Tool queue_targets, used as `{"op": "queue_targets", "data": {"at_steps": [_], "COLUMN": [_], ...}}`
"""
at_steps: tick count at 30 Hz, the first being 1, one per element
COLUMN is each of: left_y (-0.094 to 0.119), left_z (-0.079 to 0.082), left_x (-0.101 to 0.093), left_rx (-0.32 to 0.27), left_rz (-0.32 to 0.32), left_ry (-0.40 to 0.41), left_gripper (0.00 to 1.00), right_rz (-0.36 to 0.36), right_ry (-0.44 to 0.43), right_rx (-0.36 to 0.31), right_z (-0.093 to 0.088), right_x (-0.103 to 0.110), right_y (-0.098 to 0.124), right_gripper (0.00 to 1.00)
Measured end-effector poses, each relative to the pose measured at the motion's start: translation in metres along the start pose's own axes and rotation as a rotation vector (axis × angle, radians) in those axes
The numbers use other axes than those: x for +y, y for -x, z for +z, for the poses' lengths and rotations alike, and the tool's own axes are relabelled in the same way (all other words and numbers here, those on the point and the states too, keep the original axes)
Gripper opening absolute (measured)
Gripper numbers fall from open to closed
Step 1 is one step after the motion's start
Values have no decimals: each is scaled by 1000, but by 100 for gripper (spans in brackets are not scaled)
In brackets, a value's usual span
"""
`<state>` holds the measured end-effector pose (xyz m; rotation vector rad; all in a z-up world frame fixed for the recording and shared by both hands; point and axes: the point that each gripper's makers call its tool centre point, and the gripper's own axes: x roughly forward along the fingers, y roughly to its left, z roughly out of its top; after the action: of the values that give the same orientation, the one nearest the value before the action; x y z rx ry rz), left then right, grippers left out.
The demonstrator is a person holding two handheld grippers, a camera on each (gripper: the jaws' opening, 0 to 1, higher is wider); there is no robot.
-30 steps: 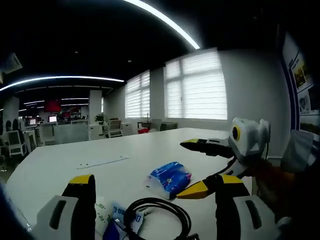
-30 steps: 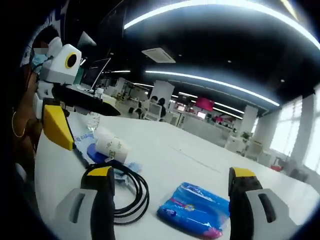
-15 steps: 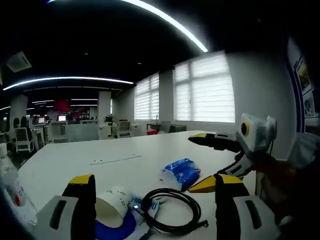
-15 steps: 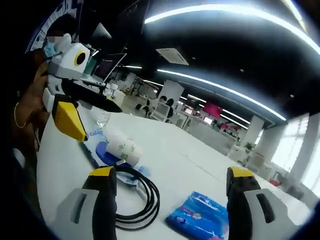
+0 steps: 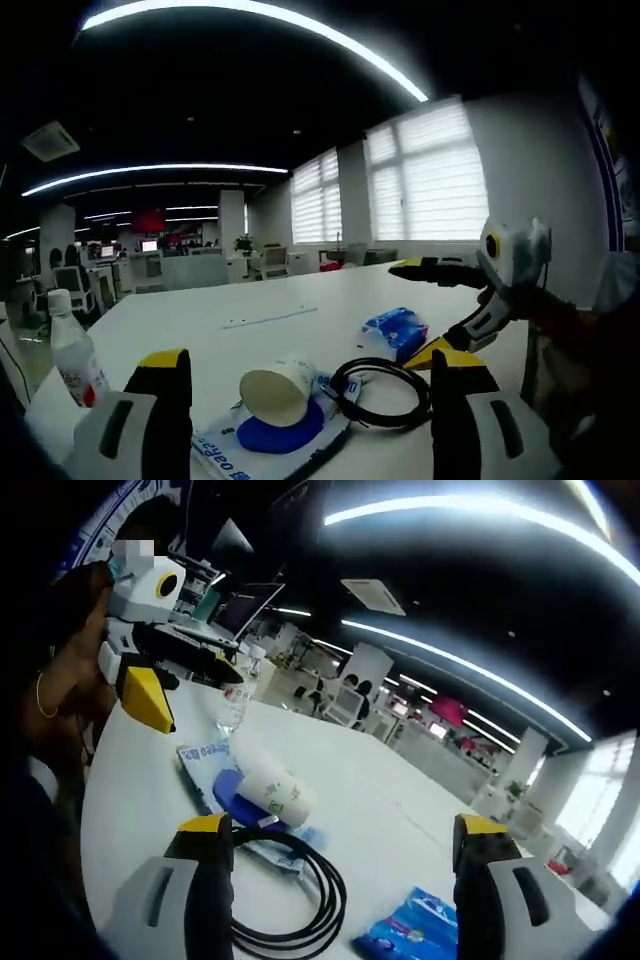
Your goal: Arrange the tabletop items into an orderly group along one side of the table until the central work area is clear of visible clutter.
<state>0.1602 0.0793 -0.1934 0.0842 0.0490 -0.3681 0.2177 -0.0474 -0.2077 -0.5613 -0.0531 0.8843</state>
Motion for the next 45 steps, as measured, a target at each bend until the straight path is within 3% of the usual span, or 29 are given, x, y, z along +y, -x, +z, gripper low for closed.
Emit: {"op": "queue_targets", "data": {"at_steps": [3,10,23,28,31,35,39,45], "left_y": [7,23,47,59,65,74,81,90], "left_z": [-4,3,1,-8,-13,-23,-31,-29], "left_x": [10,16,30,44,48,60,67,61], "left_rx": [29,2,28,45,58,72,98,78], "left_rz": [30,21,45,83,90,124,138,100], "left_ry": [-28,-27,-62,-62,-65,-66,-53,-34], "left_gripper": [100,100,99,99,99,99,99,98], "right_rz": [18,40,65,80,103,105,130,138], "right_ry": [14,79,196,216,289,458,473,519], "right_rx": [-16,-1,16,12,31,36,58,77], "right_z": [7,11,17,20,19,28,27,23], "right_x": [4,13,27,31,36,45,52,54], "right_y": [-3,-12,-26,-32,-38,-43,-51,-60], "right_gripper": [89,88,89,89,89,86,88,88]}}
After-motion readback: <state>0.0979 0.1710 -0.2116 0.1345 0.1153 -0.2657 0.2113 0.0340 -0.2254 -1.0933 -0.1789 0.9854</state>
